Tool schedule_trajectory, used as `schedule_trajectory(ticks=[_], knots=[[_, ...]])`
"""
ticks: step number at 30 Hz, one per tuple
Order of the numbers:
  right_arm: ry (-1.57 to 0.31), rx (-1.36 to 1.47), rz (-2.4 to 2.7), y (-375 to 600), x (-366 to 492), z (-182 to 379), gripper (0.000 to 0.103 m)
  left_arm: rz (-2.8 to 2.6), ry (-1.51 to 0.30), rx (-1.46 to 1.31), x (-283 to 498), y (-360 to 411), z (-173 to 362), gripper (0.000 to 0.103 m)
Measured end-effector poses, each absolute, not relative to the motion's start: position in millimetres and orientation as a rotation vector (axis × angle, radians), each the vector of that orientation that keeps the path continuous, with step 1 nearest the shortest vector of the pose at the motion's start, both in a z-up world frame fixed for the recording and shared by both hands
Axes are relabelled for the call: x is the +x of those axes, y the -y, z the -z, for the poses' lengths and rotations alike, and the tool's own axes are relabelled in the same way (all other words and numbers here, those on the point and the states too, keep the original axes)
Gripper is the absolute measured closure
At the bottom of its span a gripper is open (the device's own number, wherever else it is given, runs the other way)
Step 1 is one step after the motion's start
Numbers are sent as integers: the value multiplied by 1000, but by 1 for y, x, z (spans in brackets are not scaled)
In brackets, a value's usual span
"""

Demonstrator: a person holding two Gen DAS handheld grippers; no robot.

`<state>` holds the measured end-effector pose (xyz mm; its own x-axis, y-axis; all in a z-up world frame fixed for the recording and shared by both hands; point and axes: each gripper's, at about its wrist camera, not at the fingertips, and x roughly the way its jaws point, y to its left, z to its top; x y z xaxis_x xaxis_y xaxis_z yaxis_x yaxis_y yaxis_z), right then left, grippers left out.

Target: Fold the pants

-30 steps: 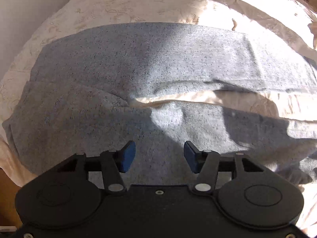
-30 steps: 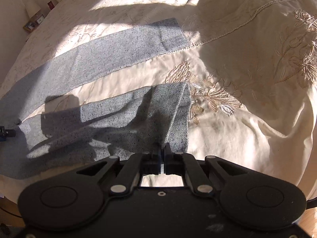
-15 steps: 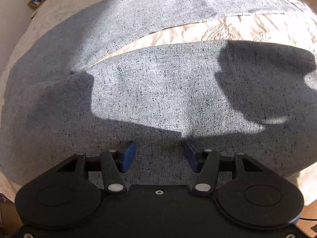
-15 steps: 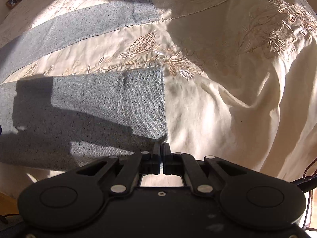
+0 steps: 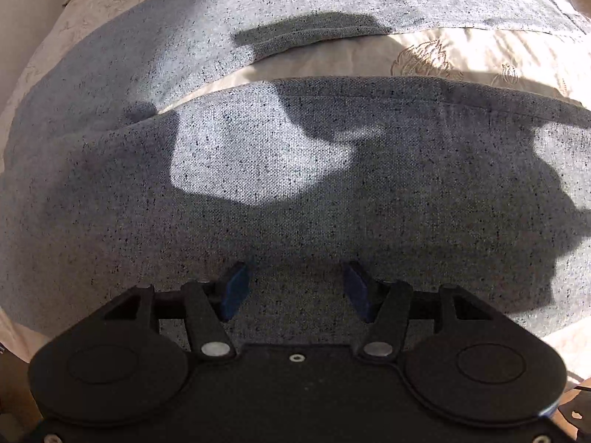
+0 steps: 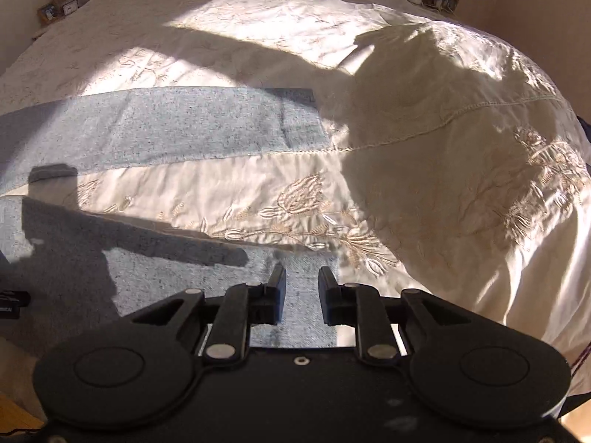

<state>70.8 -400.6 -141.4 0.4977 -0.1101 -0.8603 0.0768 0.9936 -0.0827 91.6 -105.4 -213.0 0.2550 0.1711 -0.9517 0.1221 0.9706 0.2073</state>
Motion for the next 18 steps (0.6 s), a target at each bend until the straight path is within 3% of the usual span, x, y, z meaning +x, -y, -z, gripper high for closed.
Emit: schedule_trajectory(ticks=[9, 11, 14, 18], knots=[[-1166, -67, 31, 384, 115, 198, 83, -10, -1351, 198, 99, 91, 213, 40], [-1181, -50, 61, 393, 117, 204, 93, -6, -1360, 173, 98, 87, 212, 40], [-1183, 11, 77, 407, 116, 209, 101, 2, -1376, 146, 97, 81, 211, 40], [-1177, -25, 136, 403, 116, 206, 101, 14, -1371, 138, 92, 77, 202, 40]])
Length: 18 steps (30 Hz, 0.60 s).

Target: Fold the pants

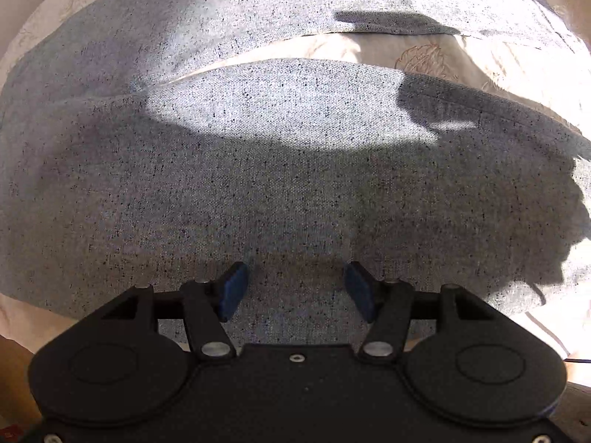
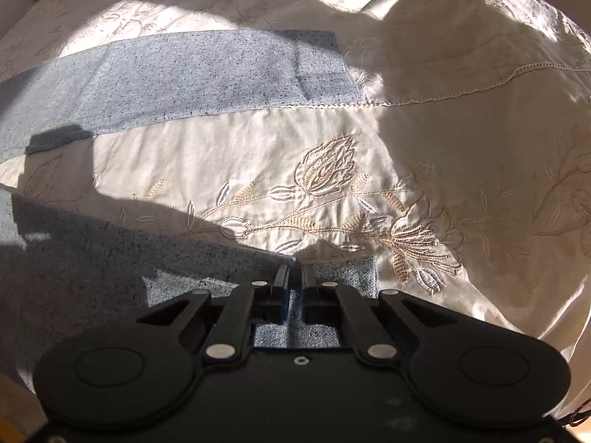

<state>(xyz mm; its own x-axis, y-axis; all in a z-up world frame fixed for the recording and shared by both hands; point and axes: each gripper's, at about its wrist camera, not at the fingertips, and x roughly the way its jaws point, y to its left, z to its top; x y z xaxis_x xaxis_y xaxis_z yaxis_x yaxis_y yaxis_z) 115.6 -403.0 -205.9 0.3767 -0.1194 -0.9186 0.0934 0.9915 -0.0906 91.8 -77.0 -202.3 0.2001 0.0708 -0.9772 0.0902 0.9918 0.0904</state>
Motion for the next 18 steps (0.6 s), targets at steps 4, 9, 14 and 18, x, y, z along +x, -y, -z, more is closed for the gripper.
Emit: schedule_trajectory(ticks=[4, 9, 14, 18], knots=[[-1152, 28, 161, 399, 105, 187, 86, 11, -1347, 122, 85, 67, 189, 40], [-1100, 102, 170, 388, 76, 165, 85, 4, -1326, 90, 77, 44, 168, 40], [-1073, 136, 214, 368, 40, 155, 84, -15, -1309, 107, 61, 15, 160, 40], [-1098, 151, 273, 347, 10, 156, 84, -13, -1306, 127, 52, -8, 159, 40]])
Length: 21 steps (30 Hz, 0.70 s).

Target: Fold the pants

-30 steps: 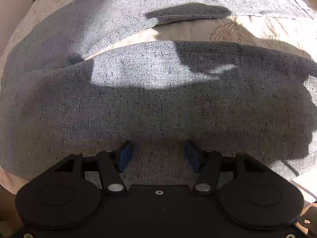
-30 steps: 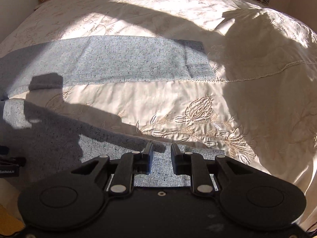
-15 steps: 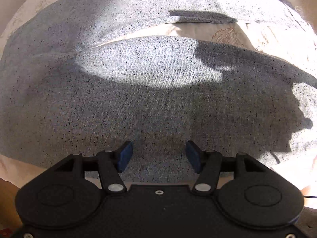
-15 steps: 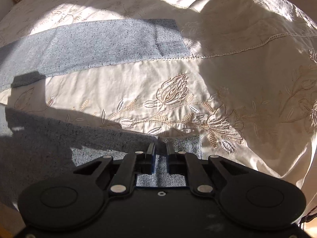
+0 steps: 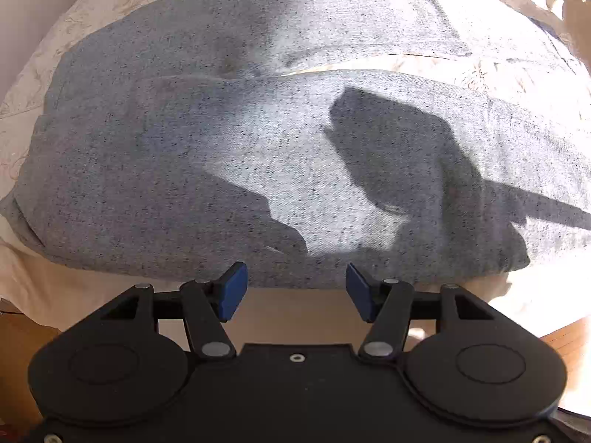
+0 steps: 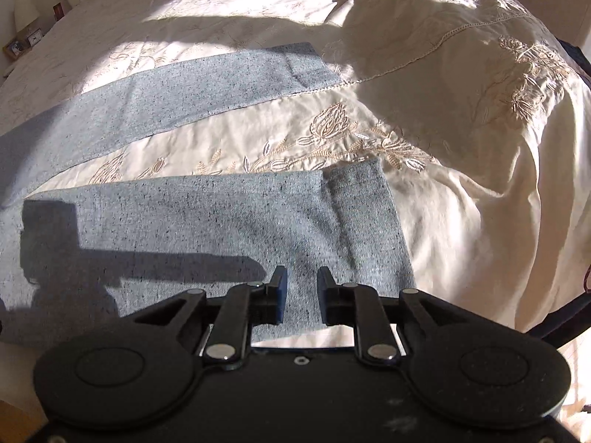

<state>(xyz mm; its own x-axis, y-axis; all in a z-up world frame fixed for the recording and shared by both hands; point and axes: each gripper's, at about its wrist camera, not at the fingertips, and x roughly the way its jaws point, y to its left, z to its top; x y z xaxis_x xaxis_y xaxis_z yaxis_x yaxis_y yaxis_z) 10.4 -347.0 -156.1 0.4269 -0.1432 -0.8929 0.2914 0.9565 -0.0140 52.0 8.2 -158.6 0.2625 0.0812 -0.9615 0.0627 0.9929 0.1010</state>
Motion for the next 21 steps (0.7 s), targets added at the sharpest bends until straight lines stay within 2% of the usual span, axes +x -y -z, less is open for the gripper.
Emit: schedule_trajectory(ticks=[11, 21], knots=[[-1086, 189, 357, 290, -54, 154, 79, -15, -1248, 152, 40, -74, 151, 41], [-836, 647, 432, 303, -100, 156, 70, -50, -1250, 159, 12, -115, 156, 41]])
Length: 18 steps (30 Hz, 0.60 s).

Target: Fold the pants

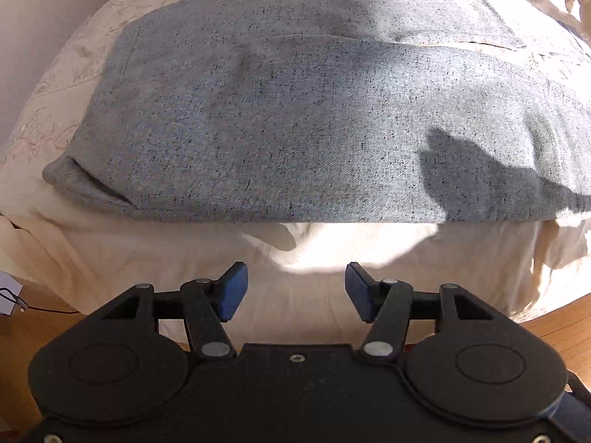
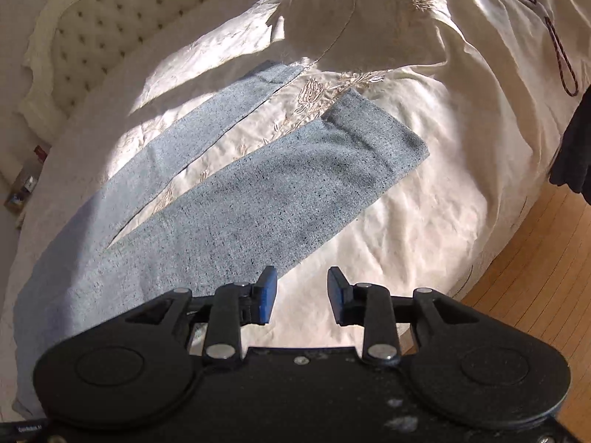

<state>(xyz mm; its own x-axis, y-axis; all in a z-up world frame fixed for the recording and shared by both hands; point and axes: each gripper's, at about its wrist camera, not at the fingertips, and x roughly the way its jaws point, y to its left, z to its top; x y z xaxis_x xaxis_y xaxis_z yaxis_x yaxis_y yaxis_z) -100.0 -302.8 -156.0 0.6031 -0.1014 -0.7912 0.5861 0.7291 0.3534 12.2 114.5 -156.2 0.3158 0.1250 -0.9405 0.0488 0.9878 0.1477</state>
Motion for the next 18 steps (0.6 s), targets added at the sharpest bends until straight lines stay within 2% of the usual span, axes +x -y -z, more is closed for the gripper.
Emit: schedule_trajectory(ticks=[7, 18], knots=[[-810, 692, 551, 323, -100, 178, 65, -67, -1258, 197, 14, -115, 158, 41], [-810, 746, 631, 359, -65, 211, 65, -75, -1263, 240, 28, -105, 154, 41]])
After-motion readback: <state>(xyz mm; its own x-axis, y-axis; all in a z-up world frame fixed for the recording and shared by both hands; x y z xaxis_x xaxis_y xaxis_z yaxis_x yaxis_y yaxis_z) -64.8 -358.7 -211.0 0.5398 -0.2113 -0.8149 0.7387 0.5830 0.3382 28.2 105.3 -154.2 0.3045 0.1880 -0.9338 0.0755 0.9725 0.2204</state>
